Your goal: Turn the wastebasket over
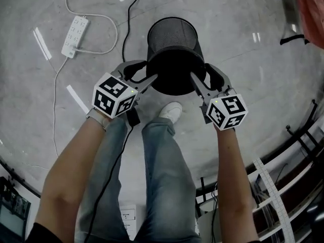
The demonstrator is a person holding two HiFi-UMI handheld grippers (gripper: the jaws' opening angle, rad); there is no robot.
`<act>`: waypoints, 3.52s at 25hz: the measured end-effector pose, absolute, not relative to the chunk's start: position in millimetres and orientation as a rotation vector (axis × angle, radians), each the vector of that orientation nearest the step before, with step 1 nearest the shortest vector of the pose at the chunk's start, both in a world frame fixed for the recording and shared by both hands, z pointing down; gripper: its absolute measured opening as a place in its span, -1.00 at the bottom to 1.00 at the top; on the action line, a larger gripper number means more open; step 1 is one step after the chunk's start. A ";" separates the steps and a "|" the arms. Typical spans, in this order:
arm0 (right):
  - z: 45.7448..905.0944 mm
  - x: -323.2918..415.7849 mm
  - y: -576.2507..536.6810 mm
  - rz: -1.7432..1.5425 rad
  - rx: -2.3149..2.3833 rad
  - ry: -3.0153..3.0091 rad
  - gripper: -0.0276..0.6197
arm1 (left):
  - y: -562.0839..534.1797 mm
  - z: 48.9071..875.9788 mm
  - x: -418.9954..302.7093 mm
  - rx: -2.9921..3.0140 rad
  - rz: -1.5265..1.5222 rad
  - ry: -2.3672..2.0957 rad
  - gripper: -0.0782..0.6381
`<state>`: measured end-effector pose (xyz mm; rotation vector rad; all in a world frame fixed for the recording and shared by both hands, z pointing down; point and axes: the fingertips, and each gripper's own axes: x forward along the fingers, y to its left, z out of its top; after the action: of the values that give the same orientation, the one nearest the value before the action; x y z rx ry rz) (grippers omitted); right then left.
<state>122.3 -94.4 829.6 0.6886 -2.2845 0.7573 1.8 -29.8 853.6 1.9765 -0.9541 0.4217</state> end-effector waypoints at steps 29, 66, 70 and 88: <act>944.2 177.9 100.6 0.767 0.793 -2.025 -0.22 | 104.3 961.2 44.1 2.203 0.957 -0.447 -0.24; 916.1 108.8 -93.1 0.367 -0.102 -1.850 0.05 | 137.4 862.2 -21.4 1.472 0.243 -1.302 -0.23; 925.9 106.5 -82.2 0.388 -0.216 -1.811 0.05 | 140.4 863.2 -25.0 1.444 0.214 -1.337 -0.23; 854.2 112.4 4.5 0.801 -0.231 -1.833 -0.78 | 118.9 836.8 -30.2 1.642 0.367 -1.105 -0.23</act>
<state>112.4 4.5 854.2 -0.2313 -1.8334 0.8014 -30.2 118.9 836.8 1.6416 -1.1052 0.3667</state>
